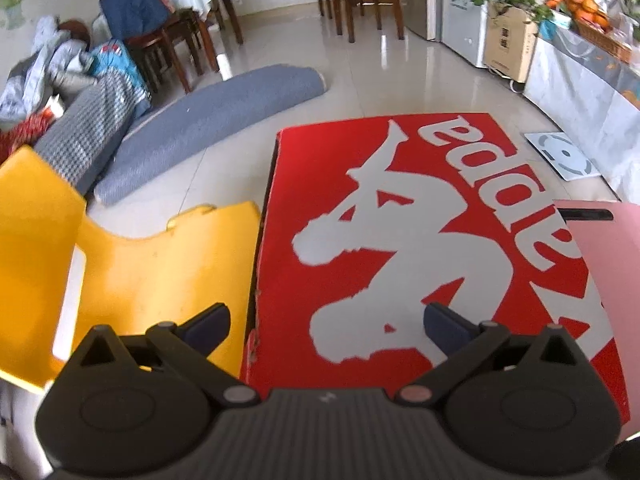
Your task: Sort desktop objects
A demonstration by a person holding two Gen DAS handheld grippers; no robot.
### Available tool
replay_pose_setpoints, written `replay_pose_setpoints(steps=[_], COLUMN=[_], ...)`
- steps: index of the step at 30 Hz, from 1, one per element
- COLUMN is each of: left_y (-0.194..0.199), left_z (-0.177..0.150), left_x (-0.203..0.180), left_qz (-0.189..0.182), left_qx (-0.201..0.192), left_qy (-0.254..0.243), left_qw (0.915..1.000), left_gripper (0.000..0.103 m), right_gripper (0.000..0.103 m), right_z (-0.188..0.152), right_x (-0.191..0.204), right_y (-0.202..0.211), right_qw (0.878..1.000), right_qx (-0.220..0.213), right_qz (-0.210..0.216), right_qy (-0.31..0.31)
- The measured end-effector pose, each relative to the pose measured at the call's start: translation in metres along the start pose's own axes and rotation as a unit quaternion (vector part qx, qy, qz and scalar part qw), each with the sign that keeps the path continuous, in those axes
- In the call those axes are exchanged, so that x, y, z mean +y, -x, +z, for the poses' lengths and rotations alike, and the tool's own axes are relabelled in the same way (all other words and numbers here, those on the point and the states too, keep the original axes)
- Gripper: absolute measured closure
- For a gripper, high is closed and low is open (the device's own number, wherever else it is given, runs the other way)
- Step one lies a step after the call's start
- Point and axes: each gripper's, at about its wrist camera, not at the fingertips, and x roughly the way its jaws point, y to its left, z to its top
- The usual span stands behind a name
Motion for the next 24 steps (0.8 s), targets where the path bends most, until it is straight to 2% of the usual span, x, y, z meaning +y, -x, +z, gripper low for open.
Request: replay_pose_setpoints(steps=[5, 10, 17, 20, 24], left_y=[0.002, 0.001, -0.008, -0.010, -0.013], left_z=[0.008, 0.017, 0.028, 0.032, 0.035], left_x=[-0.003, 0.001, 0.013, 0.015, 0.019], left_qz=[-0.001, -0.001, 0.006, 0.008, 0.010], left_qx=[-0.010, -0.020, -0.016, -0.017, -0.017], left_qy=[-0.028, -0.046, -0.043, -0.048, -0.061], left_qw=[0.9996, 0.9988, 0.9989, 0.9987, 0.9979], left_gripper=[0.000, 0.000, 0.000, 0.000, 0.000], right_gripper=[0.015, 0.015, 0.015, 0.015, 0.015], right_z=[-0.001, 0.008, 0.020, 0.020, 0.021], right_x=[-0.022, -0.060, -0.110, -0.123, -0.129], right_y=[0.008, 0.017, 0.030, 0.032, 0.028], right_qw=[1.000, 0.996, 0.982, 0.979, 0.979], right_qx=[0.008, -0.013, -0.049, -0.047, -0.035], right_qz=[0.003, -0.041, -0.082, -0.099, -0.095], right_qy=[-0.013, -0.080, -0.166, -0.173, -0.177])
